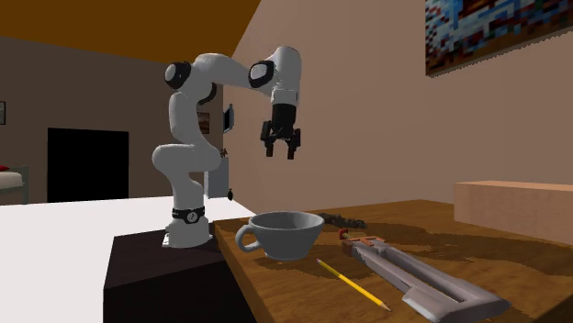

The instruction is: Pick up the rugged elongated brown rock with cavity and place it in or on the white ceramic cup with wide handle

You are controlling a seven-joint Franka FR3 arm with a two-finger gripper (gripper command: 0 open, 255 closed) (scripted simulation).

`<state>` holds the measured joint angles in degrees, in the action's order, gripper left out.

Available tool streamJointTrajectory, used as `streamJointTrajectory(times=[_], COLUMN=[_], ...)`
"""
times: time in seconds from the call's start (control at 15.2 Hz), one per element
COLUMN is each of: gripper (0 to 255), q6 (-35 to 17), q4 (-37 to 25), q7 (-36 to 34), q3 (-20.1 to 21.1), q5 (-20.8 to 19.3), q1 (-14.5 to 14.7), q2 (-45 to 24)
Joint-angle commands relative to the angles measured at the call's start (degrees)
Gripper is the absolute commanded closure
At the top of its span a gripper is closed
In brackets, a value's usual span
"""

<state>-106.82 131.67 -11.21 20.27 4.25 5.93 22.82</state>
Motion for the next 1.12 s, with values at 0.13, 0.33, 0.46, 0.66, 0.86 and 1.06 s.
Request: streamJointTrajectory(times=[0.13, 0.33, 0.46, 0.66, 0.86, 1.06], gripper=[0, 0, 0, 0, 0, 0], q6=[-5.1, -8.0, -9.7, -11.6, -12.7, -13.2], q4=[-1.9, -4.4, -6.4, -9.9, -14.0, -18.7], q7=[-3.4, -6.4, -8.5, -12.1, -15.6, -18.7], q3=[3.9, 6.5, 8.0, 9.7, 10.6, 10.6], q5=[-1.7, -4.2, -6.3, -10.2, -14.7, -19.0], q1=[0.7, 1.2, 1.6, 2.7, 4.6, 7.2], q2=[-7.4, -13.6, -17.9, -24.7, -31.7, -38.7])
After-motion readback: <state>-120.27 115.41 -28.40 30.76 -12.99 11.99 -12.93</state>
